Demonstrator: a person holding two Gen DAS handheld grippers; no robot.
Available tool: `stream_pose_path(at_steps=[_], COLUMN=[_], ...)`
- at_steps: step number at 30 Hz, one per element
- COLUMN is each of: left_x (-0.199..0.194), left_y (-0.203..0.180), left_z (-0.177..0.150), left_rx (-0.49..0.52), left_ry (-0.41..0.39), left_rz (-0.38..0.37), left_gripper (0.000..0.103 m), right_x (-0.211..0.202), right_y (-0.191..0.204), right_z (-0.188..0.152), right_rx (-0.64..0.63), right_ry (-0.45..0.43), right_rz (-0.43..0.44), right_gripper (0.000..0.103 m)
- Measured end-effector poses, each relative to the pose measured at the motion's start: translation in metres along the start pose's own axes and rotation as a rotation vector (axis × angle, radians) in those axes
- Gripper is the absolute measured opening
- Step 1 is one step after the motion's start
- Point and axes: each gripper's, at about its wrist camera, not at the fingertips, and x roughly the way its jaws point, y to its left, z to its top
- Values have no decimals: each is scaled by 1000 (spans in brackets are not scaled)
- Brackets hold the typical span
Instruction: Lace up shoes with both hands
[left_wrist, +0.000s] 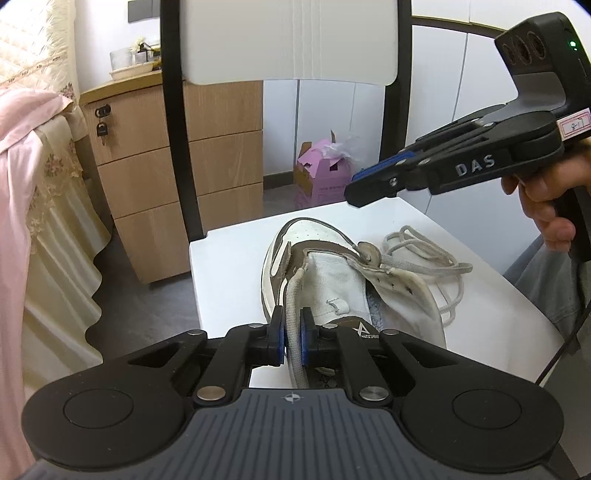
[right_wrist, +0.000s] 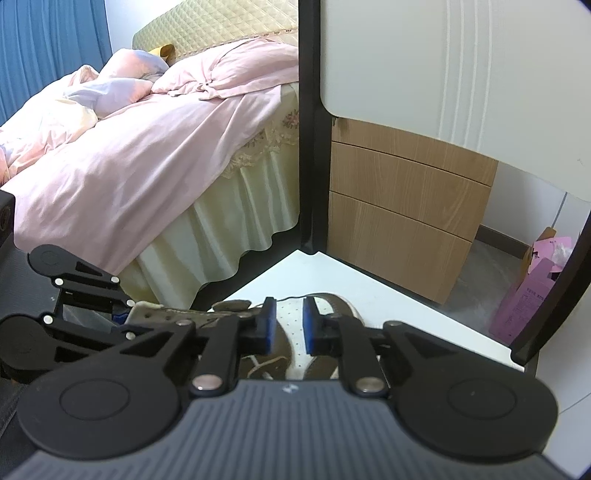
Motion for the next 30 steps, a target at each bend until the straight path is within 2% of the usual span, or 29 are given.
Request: stream_pose_path(at_steps=[12,19,22,25,30], left_x=[1,1,2,2,2], left_y=[6,8,8,8,8], left_z=[0,0,0,0,1], left_rx=[-20,-26,-23,-22,-23], left_ry=[3,4,5,6,8], left_rz=[-16,-27,-26,-24,-24], left_gripper=[9,9,9,9,9], right_x=[-5,-18,-14,-2,13], right_y=[-1,-17,-15,-5,8], right_z=[3,5,3,-1,-9], right_rx=[20,98,93,40,-23], right_ry=[-23,-69,-50,6,87], right_rz=[10,16,68,127,144], right_gripper=[21,20,20,20,20])
